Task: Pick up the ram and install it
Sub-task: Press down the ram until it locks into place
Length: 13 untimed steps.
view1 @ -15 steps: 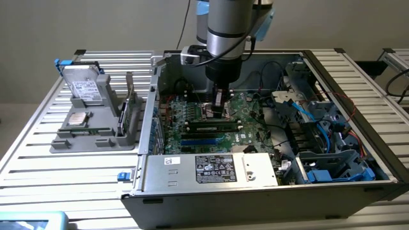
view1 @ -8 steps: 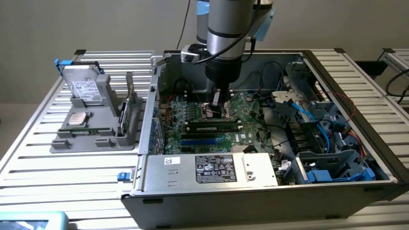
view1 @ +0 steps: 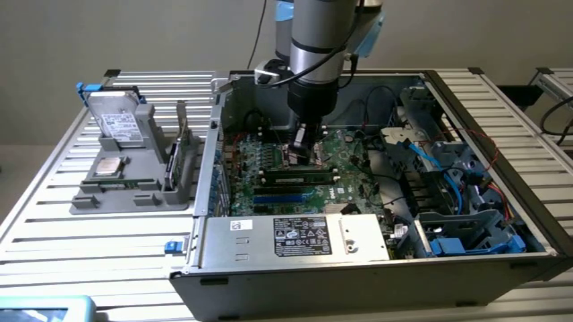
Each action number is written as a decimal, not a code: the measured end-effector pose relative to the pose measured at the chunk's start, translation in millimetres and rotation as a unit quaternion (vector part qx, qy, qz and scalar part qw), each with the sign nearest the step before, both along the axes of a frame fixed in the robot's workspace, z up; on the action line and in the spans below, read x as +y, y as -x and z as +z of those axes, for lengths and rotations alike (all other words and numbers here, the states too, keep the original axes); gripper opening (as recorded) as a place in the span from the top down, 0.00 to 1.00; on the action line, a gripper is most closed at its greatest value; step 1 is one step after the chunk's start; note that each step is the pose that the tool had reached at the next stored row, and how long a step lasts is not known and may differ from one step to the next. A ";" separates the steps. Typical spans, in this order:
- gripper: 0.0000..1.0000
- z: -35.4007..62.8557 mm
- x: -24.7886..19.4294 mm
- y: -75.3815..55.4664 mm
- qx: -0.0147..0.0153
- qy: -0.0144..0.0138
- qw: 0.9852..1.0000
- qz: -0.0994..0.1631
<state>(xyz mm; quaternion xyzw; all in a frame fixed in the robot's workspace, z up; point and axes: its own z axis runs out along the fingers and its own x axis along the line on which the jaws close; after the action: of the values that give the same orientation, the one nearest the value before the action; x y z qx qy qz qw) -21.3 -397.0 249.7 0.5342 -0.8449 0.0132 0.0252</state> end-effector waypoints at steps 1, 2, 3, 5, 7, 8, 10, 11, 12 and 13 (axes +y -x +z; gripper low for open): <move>0.89 0.0 0.0 0.0 0.000 0.000 1.000 -0.007; 0.89 0.0 0.0 0.0 0.000 0.000 1.000 -0.015; 0.89 0.0 0.0 0.0 0.000 0.000 1.000 -0.022; 0.89 0.0 0.0 0.0 0.000 0.000 0.999 -0.038; 0.89 -0.1 0.0 0.0 0.000 0.000 0.999 -0.053; 0.89 -0.1 0.0 0.0 0.000 0.000 0.998 -0.060; 0.89 -0.1 0.0 0.0 0.000 0.000 0.997 -0.075; 0.89 -0.1 0.0 0.0 0.000 0.000 0.997 -0.082; 0.89 -0.2 0.0 0.0 0.000 0.000 0.996 -0.090; 0.89 -0.2 0.0 0.0 0.000 0.000 0.995 -0.097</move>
<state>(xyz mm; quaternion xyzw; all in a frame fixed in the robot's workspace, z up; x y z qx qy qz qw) -21.3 -397.0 249.5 0.4497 -0.8927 0.0107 0.0264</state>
